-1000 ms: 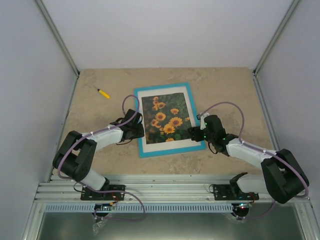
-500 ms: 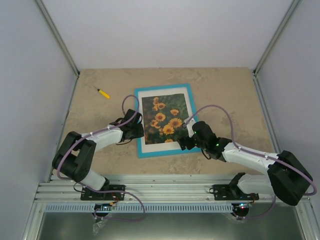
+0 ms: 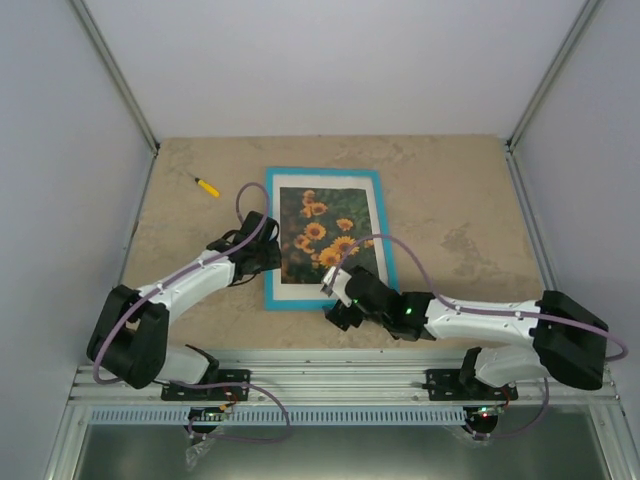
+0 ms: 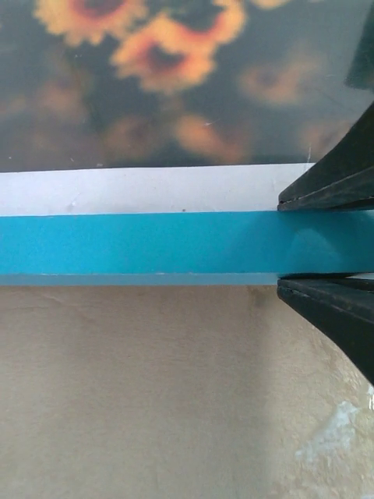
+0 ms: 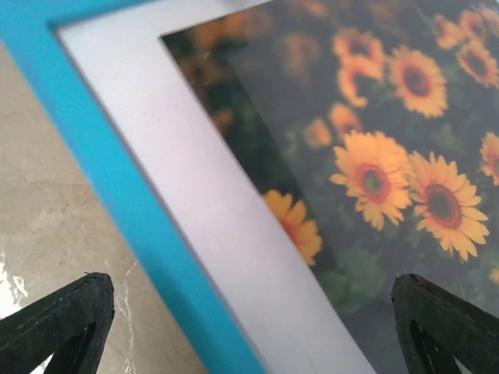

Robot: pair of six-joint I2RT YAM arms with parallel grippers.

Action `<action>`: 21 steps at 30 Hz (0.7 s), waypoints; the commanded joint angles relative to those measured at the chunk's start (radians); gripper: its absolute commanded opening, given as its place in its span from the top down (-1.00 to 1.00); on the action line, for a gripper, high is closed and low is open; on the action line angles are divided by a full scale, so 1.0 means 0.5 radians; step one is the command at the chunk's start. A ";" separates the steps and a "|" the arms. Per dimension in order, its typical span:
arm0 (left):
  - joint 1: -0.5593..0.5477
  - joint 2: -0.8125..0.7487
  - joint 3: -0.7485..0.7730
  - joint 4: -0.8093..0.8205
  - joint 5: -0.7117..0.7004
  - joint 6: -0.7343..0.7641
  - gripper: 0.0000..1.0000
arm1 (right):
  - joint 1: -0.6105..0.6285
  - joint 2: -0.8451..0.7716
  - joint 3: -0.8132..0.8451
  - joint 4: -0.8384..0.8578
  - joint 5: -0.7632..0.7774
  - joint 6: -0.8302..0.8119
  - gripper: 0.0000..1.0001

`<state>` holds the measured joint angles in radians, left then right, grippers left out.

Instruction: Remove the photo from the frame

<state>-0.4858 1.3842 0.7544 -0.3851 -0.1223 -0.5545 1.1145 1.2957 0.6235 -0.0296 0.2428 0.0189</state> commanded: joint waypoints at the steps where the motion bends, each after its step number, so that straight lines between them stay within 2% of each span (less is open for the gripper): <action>1: -0.005 -0.121 0.148 0.036 -0.051 -0.010 1.00 | 0.198 0.115 0.067 -0.023 0.378 -0.146 -0.95; 8: -0.005 -0.160 0.180 0.005 -0.063 -0.001 1.00 | 0.480 0.361 0.082 0.144 0.899 -0.263 -0.95; 12: -0.007 -0.183 0.180 0.001 -0.064 -0.003 1.00 | 0.518 0.543 0.145 0.201 1.064 -0.293 -0.94; 21: -0.007 -0.213 0.174 0.009 -0.030 -0.022 1.00 | 0.590 0.932 0.262 0.405 1.482 -0.489 -0.77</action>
<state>-0.4862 1.3281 0.7898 -0.4511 -0.1558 -0.5385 1.3926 1.6993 0.7246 0.0841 0.8314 -0.1703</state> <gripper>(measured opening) 0.223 0.909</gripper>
